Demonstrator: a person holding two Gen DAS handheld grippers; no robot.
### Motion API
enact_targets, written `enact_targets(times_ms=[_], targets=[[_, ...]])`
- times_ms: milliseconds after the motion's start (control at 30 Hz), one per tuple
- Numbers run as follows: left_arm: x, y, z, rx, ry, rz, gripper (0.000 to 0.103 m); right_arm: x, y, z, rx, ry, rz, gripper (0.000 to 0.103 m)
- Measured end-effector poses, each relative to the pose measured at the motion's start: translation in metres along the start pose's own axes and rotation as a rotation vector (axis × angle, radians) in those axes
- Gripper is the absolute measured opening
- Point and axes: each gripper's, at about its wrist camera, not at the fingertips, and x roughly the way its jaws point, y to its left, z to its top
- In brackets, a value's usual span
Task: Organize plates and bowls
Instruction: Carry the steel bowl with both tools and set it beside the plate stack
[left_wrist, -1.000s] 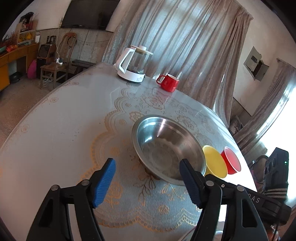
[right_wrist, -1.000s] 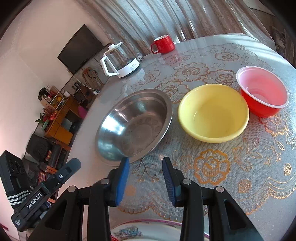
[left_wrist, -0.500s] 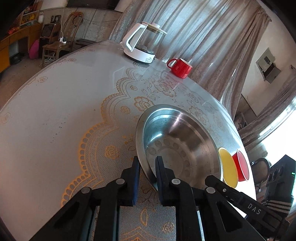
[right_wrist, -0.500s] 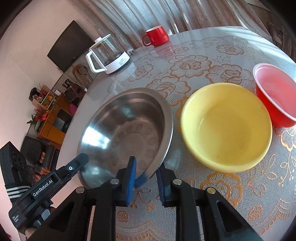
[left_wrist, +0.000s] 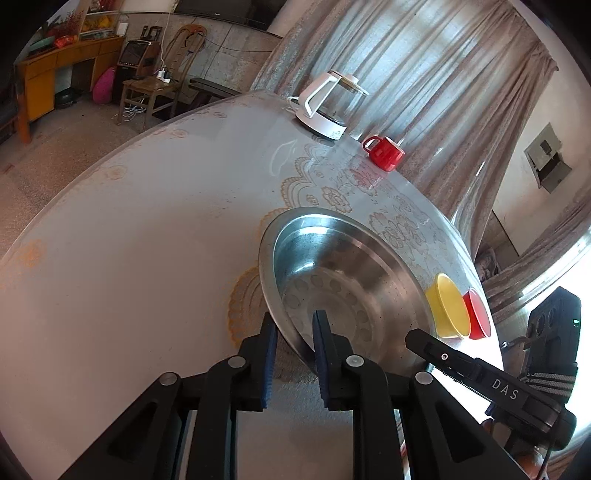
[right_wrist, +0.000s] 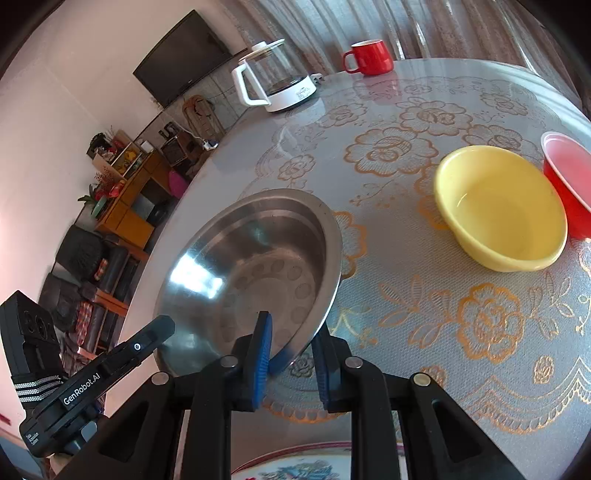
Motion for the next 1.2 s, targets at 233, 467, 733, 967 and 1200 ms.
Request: enact_targets(times_ms=[233, 467, 733, 967, 1200], targets=[[-0.046, 0.030, -0.035, -0.012, -0.029, 0.050, 0.020, 0.004, 0.037, -0.034, -0.099, 0.060, 0.039, 0.020], [-0.072, 0.040, -0.058, -0.009, -0.028, 0.054, 0.021, 0.005, 0.058, -0.061, -0.156, 0.101, 0.056, 0.021], [-0.084, 0.045, -0.071, 0.006, -0.026, 0.065, 0.023, -0.005, 0.068, -0.080, -0.214, 0.104, 0.049, 0.023], [-0.098, 0.042, -0.069, 0.054, -0.090, 0.130, 0.025, -0.030, 0.050, -0.074, -0.150, 0.023, 0.079, 0.031], [-0.097, 0.013, -0.056, 0.132, -0.125, 0.114, 0.029, -0.062, 0.009, -0.070, -0.061, -0.065, 0.048, 0.031]])
